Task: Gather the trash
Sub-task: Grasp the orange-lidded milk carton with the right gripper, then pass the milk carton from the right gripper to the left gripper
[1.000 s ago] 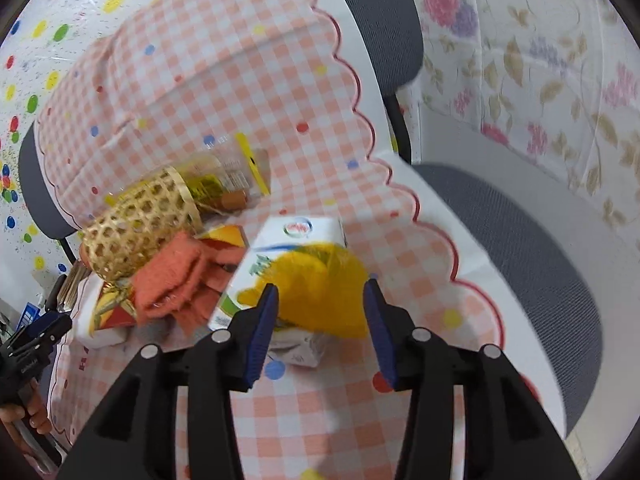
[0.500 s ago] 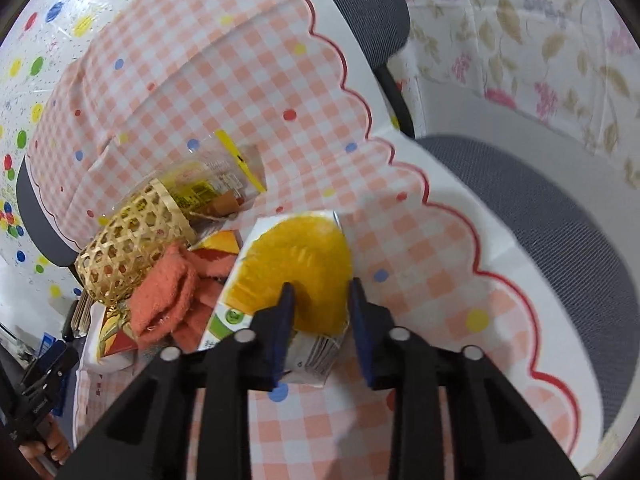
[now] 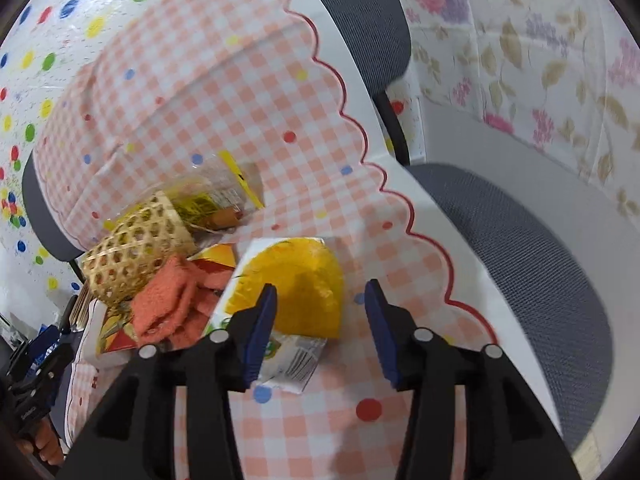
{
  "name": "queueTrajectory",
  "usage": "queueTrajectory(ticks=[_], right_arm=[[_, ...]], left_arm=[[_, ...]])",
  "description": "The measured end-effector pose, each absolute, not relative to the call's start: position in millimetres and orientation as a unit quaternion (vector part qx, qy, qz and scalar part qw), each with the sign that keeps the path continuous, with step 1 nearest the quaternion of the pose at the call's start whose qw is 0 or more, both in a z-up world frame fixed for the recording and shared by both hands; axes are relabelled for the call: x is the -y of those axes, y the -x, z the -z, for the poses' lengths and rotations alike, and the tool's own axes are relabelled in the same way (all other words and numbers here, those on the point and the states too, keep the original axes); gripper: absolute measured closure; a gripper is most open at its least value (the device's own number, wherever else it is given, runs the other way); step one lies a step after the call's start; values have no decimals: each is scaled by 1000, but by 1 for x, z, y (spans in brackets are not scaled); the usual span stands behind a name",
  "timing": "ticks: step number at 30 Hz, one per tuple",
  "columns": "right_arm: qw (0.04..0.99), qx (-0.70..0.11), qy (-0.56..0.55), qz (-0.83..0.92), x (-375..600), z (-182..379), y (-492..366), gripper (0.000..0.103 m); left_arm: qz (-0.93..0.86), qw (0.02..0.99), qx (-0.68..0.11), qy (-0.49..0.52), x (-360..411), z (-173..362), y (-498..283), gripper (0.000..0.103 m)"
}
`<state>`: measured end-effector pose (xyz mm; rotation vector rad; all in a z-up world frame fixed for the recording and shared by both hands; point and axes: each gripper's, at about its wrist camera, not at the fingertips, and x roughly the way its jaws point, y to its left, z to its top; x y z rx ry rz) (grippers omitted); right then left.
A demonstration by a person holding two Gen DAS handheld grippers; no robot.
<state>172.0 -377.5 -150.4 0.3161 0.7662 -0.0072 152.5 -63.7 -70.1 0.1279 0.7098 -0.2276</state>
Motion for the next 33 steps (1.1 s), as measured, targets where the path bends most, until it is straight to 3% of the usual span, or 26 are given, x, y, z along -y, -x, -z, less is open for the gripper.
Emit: queueTrajectory(ticks=[5,11,23,25,33], right_arm=[[901,-391,-187,-11,382,169,-191,58],[907,-369,-202,-32,377,155,-179,100],[948,-295,-115,18,374,84,-101,101],[951,-289,-103,27,378,81,-84,101],[956,-274,-62,90,400,83,-32,101]], left_arm=[[97,930,-349,-60,59,71,-159,27],[85,930,-353,-53,51,72,-159,27],[132,929,-339,-71,91,62,-133,22],[153,926,-337,-71,106,65,-131,17],[224,910,-339,-82,185,89,-134,16]])
